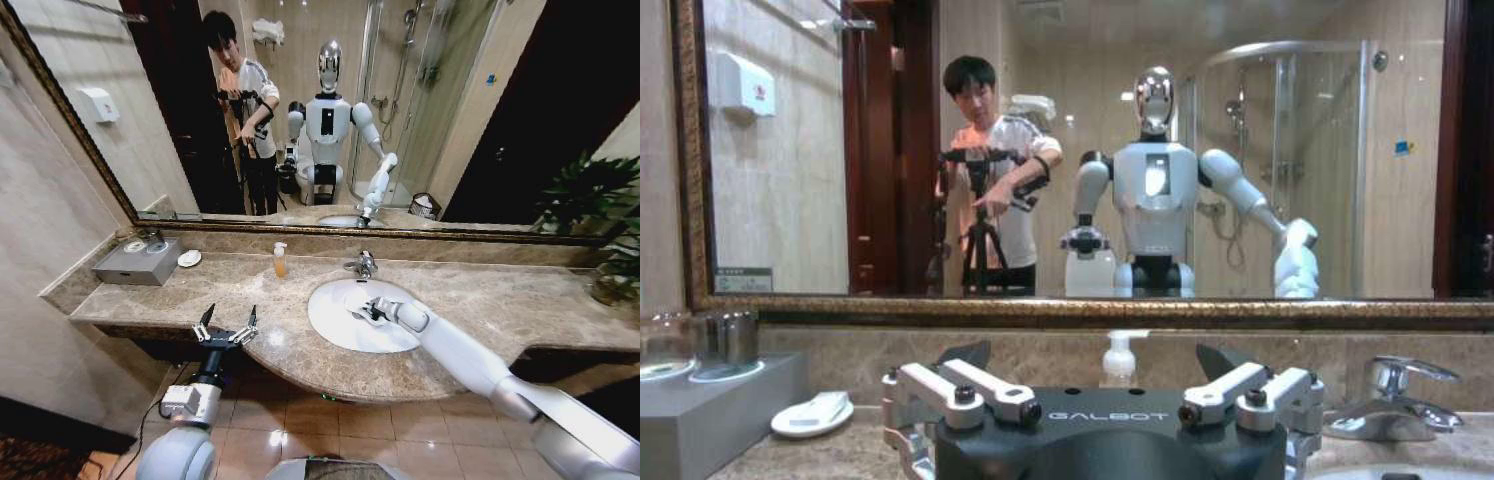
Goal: Pick up the towel from the sink counter and wipe the mirror surface.
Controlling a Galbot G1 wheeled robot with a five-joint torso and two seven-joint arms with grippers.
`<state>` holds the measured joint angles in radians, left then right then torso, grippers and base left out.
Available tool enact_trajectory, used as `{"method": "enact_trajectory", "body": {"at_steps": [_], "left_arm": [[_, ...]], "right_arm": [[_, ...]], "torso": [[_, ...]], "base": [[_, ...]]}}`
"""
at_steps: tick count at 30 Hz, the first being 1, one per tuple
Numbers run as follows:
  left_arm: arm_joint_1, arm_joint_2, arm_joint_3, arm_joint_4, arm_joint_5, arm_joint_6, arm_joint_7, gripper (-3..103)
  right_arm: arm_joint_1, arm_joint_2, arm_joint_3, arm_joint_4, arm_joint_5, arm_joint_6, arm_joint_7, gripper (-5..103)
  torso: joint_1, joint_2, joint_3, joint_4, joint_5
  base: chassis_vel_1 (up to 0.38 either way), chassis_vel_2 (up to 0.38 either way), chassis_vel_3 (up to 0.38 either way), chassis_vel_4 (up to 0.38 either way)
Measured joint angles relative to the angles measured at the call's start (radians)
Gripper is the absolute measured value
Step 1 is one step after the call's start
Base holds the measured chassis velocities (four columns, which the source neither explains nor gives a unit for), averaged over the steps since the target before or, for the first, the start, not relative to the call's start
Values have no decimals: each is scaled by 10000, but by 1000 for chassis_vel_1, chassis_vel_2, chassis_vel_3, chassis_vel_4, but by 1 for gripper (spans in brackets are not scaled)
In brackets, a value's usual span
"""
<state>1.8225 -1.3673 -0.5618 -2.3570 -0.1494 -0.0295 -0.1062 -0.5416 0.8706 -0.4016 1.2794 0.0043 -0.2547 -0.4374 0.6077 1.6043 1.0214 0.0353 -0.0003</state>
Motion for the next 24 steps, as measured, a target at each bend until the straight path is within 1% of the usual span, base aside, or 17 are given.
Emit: {"method": "enact_trajectory", "body": {"at_steps": [1, 2, 3, 5, 7, 8, 11, 14, 19, 22, 23, 24], "left_arm": [[0, 0, 1, 0, 0, 0, 5, 100], [0, 0, 0, 0, 0, 0, 1, 100], [0, 0, 0, 0, 0, 0, 1, 100], [0, 0, 0, 0, 0, 0, 2, 100], [0, 0, 0, 0, 0, 0, 2, 100], [0, 0, 0, 0, 0, 0, 2, 100], [0, 0, 0, 0, 0, 0, 2, 100], [0, 0, 0, -1, 0, 0, 0, 100], [0, 0, 0, 0, 0, 0, 1, 100], [0, 0, 0, 0, 0, 0, 1, 100], [0, 1, 1, 0, 0, 0, 2, 100], [0, 0, 0, 0, 0, 0, 1, 100]], "right_arm": [[-132, -162, -20, 303, 60, -31, -31, 9], [-401, -506, -38, 952, 197, -116, -107, 9], [-401, -506, -38, 952, 197, -116, -107, 9], [-621, -897, -114, 1741, 394, -300, -240, 9], [-635, -956, -127, 1842, 406, -337, -295, 9], [-622, -1072, -198, 1974, 388, -384, -460, 9], [-494, -953, -192, 1577, 193, -332, -482, 9], [-246, -575, 136, 522, -507, 64, -479, 9], [-14, -339, 615, -536, -843, 251, -407, 9], [8, -341, 891, -851, -977, 360, -396, 9], [-56, -470, 1023, -841, -1013, 421, -421, 9], [-225, -744, 1072, -557, -977, 430, -502, 9]], "torso": [[-1, 0, 0, 2, 6], [-1, 0, 0, 3, 3], [-1, 0, 0, 3, 3], [-2, 0, -1, 6, 5], [-2, 0, -1, 7, 3], [-3, 1, -1, 7, 0], [-3, 1, -1, 8, 3], [-1, 0, 0, 11, 5], [0, 0, 0, 9, 4], [0, 0, 0, 8, 3], [0, -1, 0, 11, 5], [0, 0, 0, 10, 4]], "base": [[0, 0, 0, 0], [0, 0, 0, 0], [0, 0, 0, 0], [0, 0, 0, 0], [0, 0, 0, 0], [0, 0, 0, 0], [0, 0, 0, 0], [0, 0, 0, 0], [0, 0, 0, 0], [0, 0, 0, 0], [0, 0, 0, 0], [0, 0, 0, 0]]}}
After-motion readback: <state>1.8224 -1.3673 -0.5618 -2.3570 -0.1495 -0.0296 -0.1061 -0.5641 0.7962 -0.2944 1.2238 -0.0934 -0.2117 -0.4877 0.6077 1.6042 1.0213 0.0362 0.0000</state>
